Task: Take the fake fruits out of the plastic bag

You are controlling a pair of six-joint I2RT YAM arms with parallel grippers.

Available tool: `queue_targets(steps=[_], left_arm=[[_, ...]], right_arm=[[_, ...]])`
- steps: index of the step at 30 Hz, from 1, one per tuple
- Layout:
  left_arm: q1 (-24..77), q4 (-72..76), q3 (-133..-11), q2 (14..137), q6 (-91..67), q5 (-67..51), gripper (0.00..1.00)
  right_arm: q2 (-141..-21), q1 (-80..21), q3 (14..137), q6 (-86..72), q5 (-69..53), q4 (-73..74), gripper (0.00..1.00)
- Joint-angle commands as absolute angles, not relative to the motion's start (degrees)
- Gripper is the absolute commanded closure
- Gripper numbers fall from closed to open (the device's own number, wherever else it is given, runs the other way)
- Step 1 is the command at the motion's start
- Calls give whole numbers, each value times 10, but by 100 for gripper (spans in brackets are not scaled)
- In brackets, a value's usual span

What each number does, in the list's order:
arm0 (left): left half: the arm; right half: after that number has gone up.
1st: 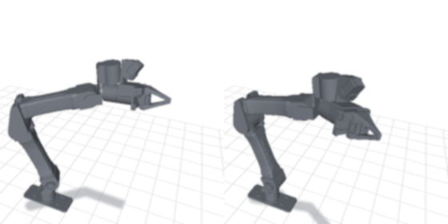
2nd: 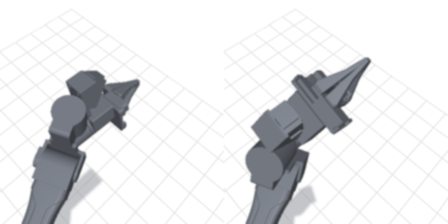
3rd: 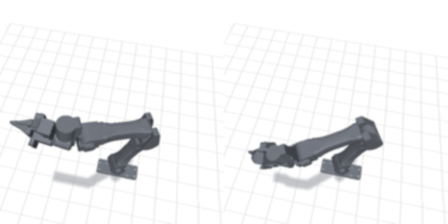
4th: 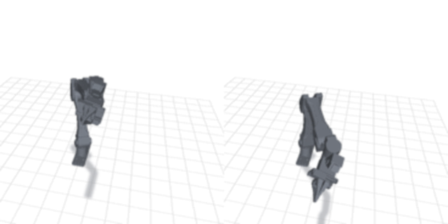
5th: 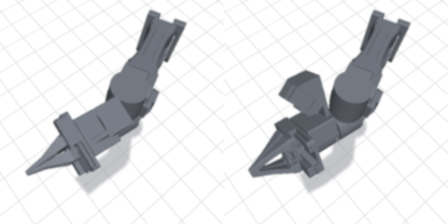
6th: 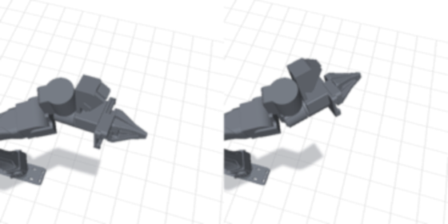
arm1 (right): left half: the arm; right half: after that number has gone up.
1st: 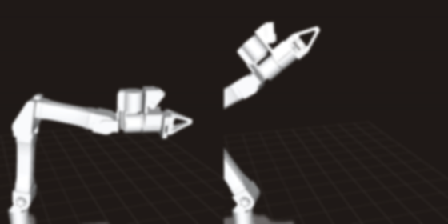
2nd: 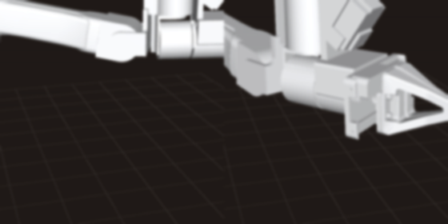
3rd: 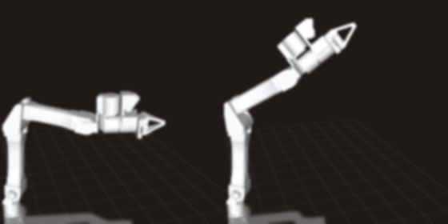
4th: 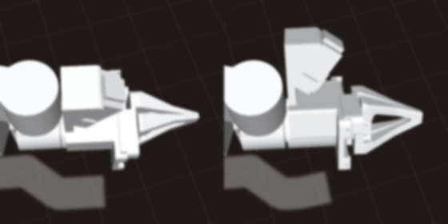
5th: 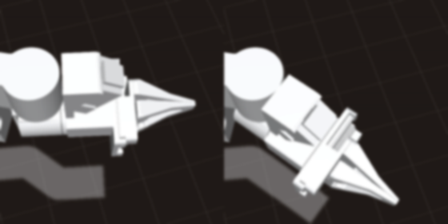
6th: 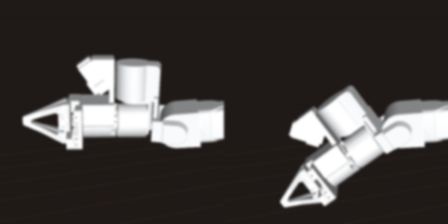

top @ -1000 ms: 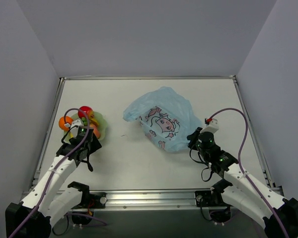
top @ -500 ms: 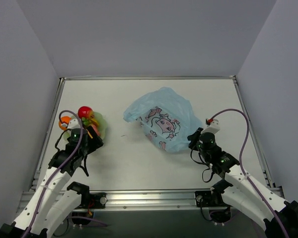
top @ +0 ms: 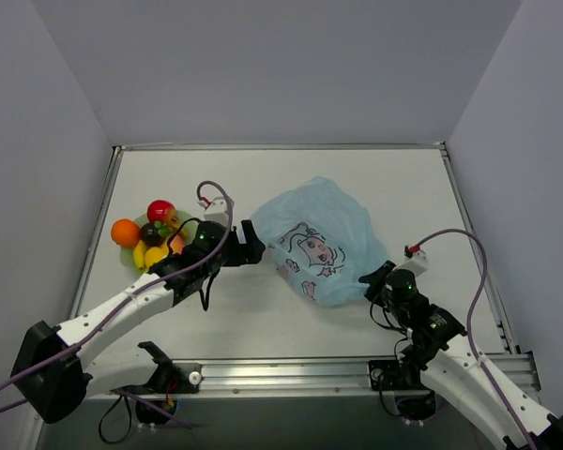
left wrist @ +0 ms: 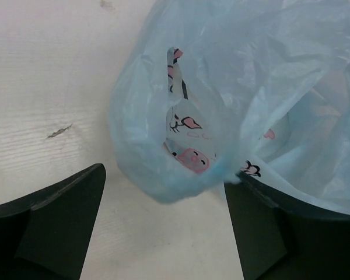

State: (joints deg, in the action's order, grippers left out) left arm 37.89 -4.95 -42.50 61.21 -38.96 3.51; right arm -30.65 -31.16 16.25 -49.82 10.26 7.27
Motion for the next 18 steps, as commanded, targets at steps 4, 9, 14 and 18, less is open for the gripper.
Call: queue_targets(steps=[4,9,14,18], left_arm=[[436,69,-454,654,-335,19,20],[460,79,-409,599,-318,33,14],[463,44,-379,533,-304,39,6],[466,-3,-399,490,-292,61,6]], right_arm=[[-275,-309,195,-577,224,150,85],[-319,-309,243,-554,345,149,78],[-384,-308,359,-448,416,149,40],[-382,-308,428,-391,453,149,10]])
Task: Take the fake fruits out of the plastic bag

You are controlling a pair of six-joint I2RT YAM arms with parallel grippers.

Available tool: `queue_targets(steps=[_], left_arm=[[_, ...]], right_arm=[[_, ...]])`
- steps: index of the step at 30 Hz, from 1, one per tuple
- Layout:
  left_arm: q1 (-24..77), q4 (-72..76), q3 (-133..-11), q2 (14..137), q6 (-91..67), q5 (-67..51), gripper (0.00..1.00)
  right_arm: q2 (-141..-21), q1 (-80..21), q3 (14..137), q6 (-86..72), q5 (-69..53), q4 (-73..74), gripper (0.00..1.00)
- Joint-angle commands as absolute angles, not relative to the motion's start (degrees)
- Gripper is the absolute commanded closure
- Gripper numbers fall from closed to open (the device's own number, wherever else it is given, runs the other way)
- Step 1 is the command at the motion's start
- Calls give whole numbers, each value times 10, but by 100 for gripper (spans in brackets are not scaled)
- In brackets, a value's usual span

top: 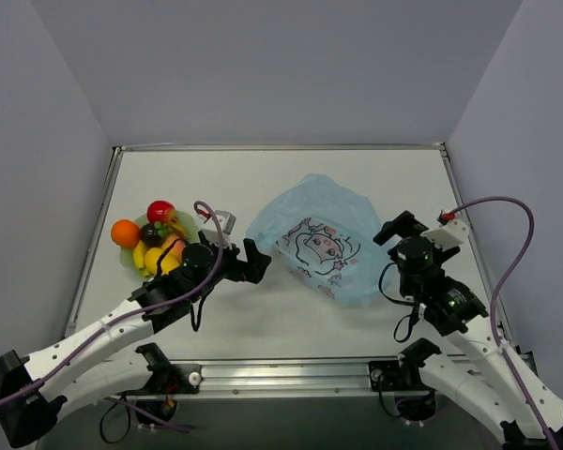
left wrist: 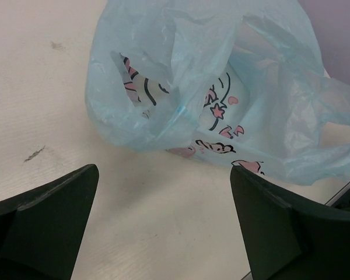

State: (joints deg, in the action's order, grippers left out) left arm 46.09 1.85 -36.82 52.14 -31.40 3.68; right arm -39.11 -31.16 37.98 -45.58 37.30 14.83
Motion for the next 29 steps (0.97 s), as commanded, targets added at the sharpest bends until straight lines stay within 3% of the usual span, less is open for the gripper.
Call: queue_targets(steps=[1,3,9,16,21,29], left_arm=[[466,-29,-408,483,-294,64,6],[466,-82,-444,465,-305,66,6],[466,-225,-563,418,-273,62,6],[466,-340,-666,331,-210,212,6],[466,-370,-698,289,-183,239,6],[466,-373,-689,250,-181,258,6]], right_arm=[[-379,-308,439,-382,465,150,6],[-363,-308,475,-355,468,149,0],[-316,-308,560,-286,390,149,0],[-212,-310,647,-273,284,149,0],[-140,-310,668,-258,265,161,0],[-128,-316,660,-264,275,185,0]])
